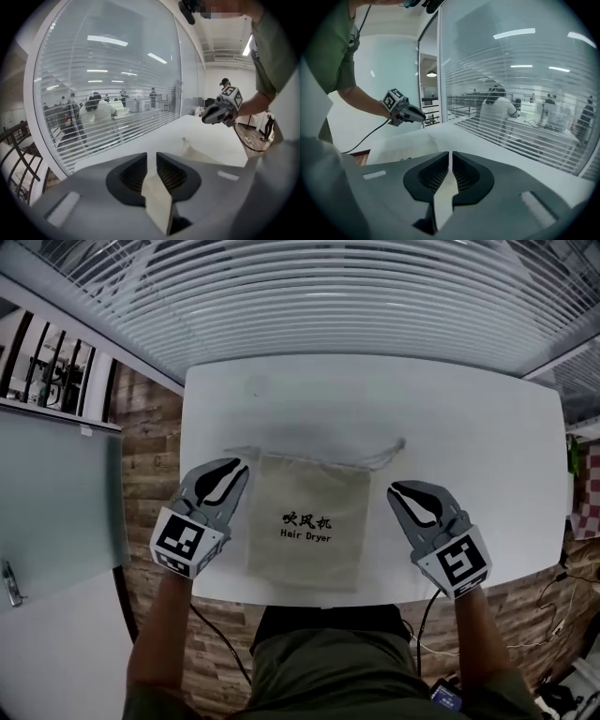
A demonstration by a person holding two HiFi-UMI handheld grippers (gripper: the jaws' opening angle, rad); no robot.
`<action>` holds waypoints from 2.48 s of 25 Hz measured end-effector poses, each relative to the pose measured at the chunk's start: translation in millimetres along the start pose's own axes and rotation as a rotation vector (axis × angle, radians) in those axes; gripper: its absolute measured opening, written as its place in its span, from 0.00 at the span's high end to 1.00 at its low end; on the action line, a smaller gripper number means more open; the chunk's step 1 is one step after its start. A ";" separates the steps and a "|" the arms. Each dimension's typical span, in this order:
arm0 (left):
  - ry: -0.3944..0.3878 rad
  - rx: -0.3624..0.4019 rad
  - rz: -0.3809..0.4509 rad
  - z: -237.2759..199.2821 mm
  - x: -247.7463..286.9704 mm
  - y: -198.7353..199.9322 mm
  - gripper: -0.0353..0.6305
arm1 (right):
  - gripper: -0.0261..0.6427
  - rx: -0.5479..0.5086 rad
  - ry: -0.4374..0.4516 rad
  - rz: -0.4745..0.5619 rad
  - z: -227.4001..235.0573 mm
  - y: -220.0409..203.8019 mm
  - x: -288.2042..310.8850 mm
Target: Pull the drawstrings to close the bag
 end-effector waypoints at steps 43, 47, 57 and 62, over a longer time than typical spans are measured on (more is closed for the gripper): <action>-0.713 0.588 -0.431 -53.0 90.2 -91.2 0.76 | 0.83 -0.503 0.367 -0.549 38.3 -96.6 101.8; -0.692 0.558 -0.417 -55.1 93.5 -88.6 0.84 | 0.92 -0.449 0.380 -0.523 34.8 -103.8 97.8; -0.625 0.669 -0.406 -51.7 87.2 -87.9 0.91 | 0.95 -0.456 0.369 -0.522 36.0 -97.2 99.3; -0.555 0.890 -0.433 -47.0 79.1 -81.5 0.92 | 0.95 -0.560 0.288 -0.504 29.7 -79.5 87.1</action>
Point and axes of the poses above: the fingertips, and each gripper's own axes: x forward along the fingers, z to its right, y out of its top, the point moved 6 cm from there along -x, backward along the fingers
